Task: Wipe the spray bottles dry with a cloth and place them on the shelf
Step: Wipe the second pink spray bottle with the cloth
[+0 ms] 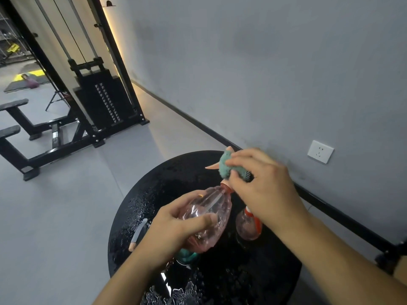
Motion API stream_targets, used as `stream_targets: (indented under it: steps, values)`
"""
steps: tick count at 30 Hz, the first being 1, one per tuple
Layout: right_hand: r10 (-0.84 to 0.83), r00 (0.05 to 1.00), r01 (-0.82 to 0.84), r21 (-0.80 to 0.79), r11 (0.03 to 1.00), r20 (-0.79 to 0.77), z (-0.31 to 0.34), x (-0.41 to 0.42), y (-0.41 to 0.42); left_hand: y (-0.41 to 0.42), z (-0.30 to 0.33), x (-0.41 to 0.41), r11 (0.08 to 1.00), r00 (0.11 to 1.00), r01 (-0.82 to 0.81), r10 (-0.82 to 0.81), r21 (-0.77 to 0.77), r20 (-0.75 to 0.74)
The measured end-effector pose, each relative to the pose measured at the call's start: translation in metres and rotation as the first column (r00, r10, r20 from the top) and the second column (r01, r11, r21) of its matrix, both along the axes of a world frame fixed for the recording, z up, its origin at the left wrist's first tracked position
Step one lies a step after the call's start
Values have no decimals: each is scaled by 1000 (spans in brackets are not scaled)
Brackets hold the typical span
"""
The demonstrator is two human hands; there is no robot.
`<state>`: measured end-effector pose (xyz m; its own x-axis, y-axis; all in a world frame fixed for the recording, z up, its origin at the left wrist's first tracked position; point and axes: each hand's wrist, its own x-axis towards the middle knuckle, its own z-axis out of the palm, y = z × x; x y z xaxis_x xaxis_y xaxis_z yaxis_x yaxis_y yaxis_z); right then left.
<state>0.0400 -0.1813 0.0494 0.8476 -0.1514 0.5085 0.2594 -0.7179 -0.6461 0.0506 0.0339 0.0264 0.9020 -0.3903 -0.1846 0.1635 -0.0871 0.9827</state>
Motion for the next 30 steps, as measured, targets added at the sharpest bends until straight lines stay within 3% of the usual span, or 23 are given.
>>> stream_targets:
  steps: [4, 17, 24, 30]
  values:
    - [-127, 991, 125, 45, 991, 45, 8, 4, -19, 4, -1, 4, 1000, 1000, -12, 12, -26, -13]
    - [114, 989, -113, 18, 993, -93, 3, -6, 5, 5, -7, 3, 998, 998, -48, 49, -30, 28]
    - [-50, 998, 47, 48, 998, 43, 1, -1, -6, -1, -6, 4, 999, 1000, -12, 13, -31, 27]
    - [9, 1000, -9, -47, 999, 10, 0, -2, 0, 6, -7, 5, 996, 997, -65, 68, -68, 33]
